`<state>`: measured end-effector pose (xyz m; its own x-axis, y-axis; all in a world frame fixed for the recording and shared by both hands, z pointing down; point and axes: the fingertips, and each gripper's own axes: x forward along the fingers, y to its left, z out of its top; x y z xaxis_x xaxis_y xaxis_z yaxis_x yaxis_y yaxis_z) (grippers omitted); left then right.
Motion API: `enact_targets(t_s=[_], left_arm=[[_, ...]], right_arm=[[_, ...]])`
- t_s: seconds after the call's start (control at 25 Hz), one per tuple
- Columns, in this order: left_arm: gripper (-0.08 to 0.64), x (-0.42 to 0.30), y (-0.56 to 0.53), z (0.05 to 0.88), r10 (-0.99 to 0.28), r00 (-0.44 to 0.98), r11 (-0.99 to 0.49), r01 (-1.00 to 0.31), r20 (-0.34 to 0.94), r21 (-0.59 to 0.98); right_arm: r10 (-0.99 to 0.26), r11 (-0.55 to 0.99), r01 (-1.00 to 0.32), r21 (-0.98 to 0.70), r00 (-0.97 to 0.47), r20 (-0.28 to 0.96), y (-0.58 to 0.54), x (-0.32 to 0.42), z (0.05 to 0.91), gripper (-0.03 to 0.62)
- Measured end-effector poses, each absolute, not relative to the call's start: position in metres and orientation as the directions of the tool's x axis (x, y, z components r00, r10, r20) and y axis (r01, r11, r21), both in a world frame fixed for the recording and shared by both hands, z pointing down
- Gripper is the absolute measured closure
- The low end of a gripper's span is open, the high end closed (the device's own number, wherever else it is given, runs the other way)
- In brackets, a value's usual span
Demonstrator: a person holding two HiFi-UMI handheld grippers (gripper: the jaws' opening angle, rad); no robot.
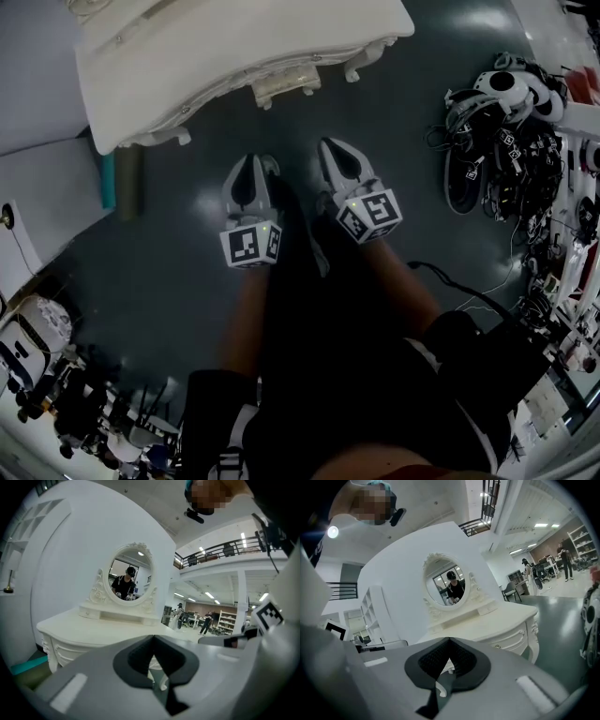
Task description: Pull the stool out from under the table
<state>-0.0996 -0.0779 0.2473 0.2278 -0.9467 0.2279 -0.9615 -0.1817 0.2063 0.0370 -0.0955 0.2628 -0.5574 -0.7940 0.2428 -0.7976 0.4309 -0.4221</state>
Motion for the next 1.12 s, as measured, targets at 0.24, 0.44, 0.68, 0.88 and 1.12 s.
enact_targets(t_s=[0.24, 0.44, 0.68, 0.88, 1.12], left_arm=[[0.554, -0.103, -0.104, 0.291, -0.938, 0.249, -0.191, -0.952, 0.243, 0.24], [0.554, -0.105, -0.124, 0.324, -0.932, 0.275, -0.214, -0.943, 0.237, 0.255], [0.554, -0.116, -0.149, 0.364, -0.927, 0.283, -0.22, -0.941, 0.245, 0.256], [0.554, -0.117, -0.161, 0.388, -0.922, 0.3, -0.234, -0.936, 0.246, 0.264], [0.554, -0.109, -0.175, 0.417, -0.917, 0.314, -0.239, -0.926, 0.246, 0.291]], right_arm=[[-0.801, 0.376, -0.8, -0.468, -0.534, 0.27, -0.121, 0.03, 0.316, 0.594], [-0.798, 0.341, -0.753, -0.562, -0.549, 0.251, -0.135, 0.026, 0.367, 0.592], [-0.774, 0.305, -0.654, -0.693, -0.594, 0.22, -0.158, 0.017, 0.428, 0.592], [-0.789, 0.224, -0.626, -0.747, -0.567, 0.239, -0.172, 0.021, 0.478, 0.589], [-0.783, 0.127, -0.522, -0.843, -0.574, 0.238, -0.186, 0.017, 0.552, 0.464]])
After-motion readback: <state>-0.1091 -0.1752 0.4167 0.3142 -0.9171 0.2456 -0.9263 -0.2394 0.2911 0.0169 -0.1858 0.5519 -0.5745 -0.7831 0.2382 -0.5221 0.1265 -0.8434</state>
